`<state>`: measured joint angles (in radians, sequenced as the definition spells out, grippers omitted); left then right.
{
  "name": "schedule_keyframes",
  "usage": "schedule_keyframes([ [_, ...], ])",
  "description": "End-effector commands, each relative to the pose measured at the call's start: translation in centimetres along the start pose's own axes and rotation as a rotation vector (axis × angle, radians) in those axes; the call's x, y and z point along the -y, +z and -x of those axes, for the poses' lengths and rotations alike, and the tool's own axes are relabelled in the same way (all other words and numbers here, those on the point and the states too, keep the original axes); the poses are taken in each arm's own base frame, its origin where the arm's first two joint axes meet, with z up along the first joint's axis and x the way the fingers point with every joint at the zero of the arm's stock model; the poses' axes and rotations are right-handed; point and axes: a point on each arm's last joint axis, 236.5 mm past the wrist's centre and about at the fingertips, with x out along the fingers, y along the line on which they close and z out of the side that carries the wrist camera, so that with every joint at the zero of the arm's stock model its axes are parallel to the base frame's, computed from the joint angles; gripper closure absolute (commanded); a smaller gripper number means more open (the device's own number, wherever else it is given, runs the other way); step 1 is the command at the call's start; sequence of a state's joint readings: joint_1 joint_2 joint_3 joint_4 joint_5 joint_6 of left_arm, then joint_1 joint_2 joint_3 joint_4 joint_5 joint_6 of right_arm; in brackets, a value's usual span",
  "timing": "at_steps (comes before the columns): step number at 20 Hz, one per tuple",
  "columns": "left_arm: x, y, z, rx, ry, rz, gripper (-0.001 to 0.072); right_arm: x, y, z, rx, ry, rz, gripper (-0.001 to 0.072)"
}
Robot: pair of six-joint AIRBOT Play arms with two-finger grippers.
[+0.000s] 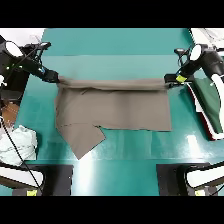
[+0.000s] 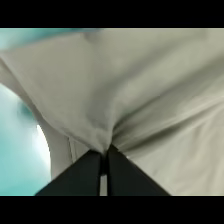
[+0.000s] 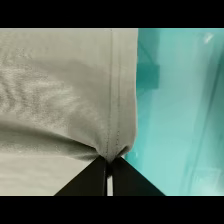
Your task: Fold the shirts.
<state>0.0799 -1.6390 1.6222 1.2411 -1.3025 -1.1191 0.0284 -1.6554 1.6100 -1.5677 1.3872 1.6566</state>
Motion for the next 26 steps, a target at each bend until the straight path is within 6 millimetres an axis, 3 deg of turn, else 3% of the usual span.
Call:
schedule_keyframes([
  [1,0.0,-2.4,-1.5,-0.072,-0.012,0.013,0.0681,-1.5,-1.9,-1.8,-0.027,0.064,-0.014,0.0696],
  [5,0.2,-4.5,-3.3,-0.124,-0.027,0.069,0.0669,-3.3,-3.0,-3.1,-0.056,0.141,-0.042,0.0696],
  [6,0.2,-4.5,-3.3,-0.124,-0.027,0.082,0.0436,-3.5,-3.2,-3.2,-0.062,0.151,-0.046,0.0688],
  [7,0.2,-4.6,-3.3,-0.126,-0.026,0.096,0.0141,-3.5,-3.3,-3.1,-0.066,0.15,-0.045,0.0582],
  [8,0.2,-4.6,-3.3,-0.129,-0.027,0.099,0.0088,-3.4,-3.6,-3.0,-0.078,0.149,-0.047,0.0396],
  [9,0.1,-5.0,-3.1,-0.144,-0.02,0.113,0.0104,-3.2,-4.2,-2.9,-0.106,0.147,-0.049,0.0358],
  [13,-1.5,-8.8,-0.1,-0.261,0.014,0.241,0.0103,-1.5,-7.6,-0.3,-0.191,0.151,0.014,0.0368],
  [16,-1.1,-11.5,2.3,-0.191,0.002,0.366,0.0103,-0.2,-10.3,1.9,-0.156,0.176,-0.036,0.0368],
  [18,0.6,-15.0,2.4,-0.193,0.003,0.412,0.0104,0.2,-11.2,2.8,-0.106,0.207,-0.074,0.0369],
  [22,6.0,-21.7,0.4,-0.223,-0.098,0.521,0.0104,0.9,-11.4,3.9,0.022,0.247,-0.143,0.0374],
  [26,8.4,-25.7,-1.3,-0.269,-0.136,0.592,0.0104,1.1,-11.3,4.9,0.077,0.252,-0.15,0.0374],
])
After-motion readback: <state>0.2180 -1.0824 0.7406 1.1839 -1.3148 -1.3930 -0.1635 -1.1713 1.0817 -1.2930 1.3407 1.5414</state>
